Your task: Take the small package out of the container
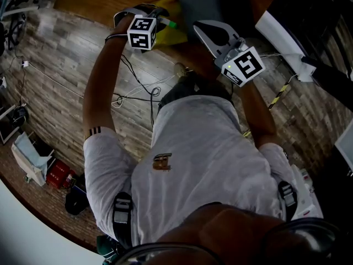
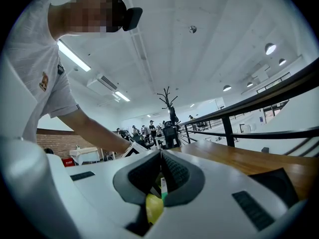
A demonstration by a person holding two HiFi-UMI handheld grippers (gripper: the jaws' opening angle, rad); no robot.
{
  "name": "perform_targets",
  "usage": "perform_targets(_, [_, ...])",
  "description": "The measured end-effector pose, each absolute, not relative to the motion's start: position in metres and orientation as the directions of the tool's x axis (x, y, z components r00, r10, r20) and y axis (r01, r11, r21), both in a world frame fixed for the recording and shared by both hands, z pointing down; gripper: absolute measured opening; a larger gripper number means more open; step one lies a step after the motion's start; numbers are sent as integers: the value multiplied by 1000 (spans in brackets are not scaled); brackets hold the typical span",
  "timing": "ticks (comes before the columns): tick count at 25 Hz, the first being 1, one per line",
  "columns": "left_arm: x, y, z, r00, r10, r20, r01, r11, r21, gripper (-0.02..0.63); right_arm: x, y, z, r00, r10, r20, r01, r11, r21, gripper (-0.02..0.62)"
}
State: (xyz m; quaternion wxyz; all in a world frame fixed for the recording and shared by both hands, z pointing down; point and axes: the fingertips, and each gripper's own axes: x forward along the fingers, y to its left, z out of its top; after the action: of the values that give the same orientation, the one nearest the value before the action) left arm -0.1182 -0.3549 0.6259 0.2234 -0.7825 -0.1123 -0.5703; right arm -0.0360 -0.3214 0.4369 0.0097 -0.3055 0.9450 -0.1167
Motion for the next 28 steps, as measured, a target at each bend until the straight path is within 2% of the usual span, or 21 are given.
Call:
perform_targets(3, [-118, -357, 626, 335, -92, 938, 423, -875, -236, 123, -38, -321, 440, -814, -578, 55, -574, 786, -229, 31])
perform_targets(7, [-117, -355, 621, 359, -105, 927, 393, -884, -252, 112, -40, -320, 440, -819, -571, 54, -567, 791, -230, 31])
perform_targets(10, [-117, -357, 608, 412, -133, 902, 321, -904, -280, 110, -43, -319, 438, -822, -567, 51, -562, 795, -228, 31])
perform_targets(21, [-121, -363, 523, 648, -333, 685, -104, -930, -354, 109, -55, -311, 415, -843, -537, 23, -531, 824, -196, 31])
perform_targets(28, [-129, -349, 450, 776, -504, 378, -446, -863, -235, 109, -63, -297, 399, -854, -520, -8, -508, 839, -197, 31])
